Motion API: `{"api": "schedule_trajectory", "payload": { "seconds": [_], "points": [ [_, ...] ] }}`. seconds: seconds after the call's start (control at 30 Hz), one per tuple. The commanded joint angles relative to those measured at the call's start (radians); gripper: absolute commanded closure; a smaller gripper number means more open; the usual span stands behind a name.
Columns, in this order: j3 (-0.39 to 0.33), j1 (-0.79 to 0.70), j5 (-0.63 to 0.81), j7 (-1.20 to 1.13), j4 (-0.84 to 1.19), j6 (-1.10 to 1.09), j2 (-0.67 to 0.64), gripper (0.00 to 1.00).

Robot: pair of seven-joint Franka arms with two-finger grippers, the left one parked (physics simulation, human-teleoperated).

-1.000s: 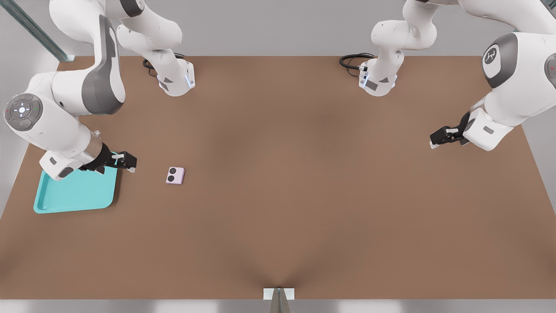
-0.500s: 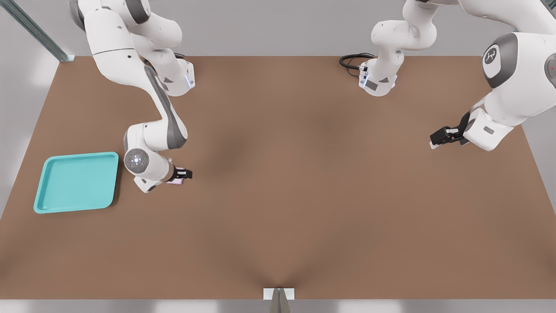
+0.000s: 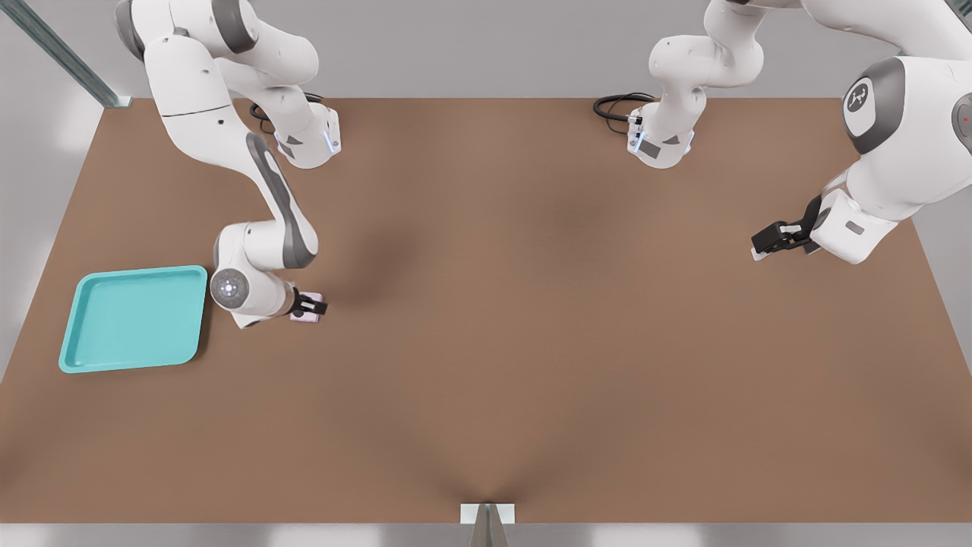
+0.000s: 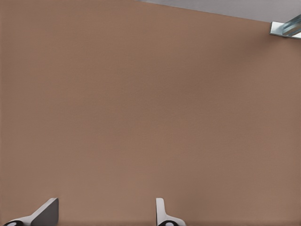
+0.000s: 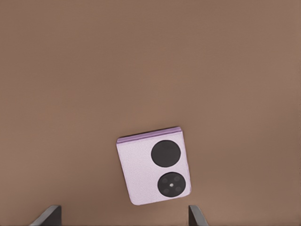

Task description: Keep left arm still and place phone on the tray with right arm

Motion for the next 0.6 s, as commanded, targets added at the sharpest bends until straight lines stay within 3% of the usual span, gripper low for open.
{"api": "schedule_trajectory", "payload": {
  "seconds": [0.0,0.3,0.57],
  "points": [
    [-0.005,-0.002,-0.001,0.049,-0.002,0.044,0.016,0.0],
    [0.003,-0.018,-0.046,-0.141,-0.091,0.272,0.039,0.0],
    [0.003,-0.018,-0.046,-0.249,-0.094,0.288,0.06,0.0]
  ]
}}
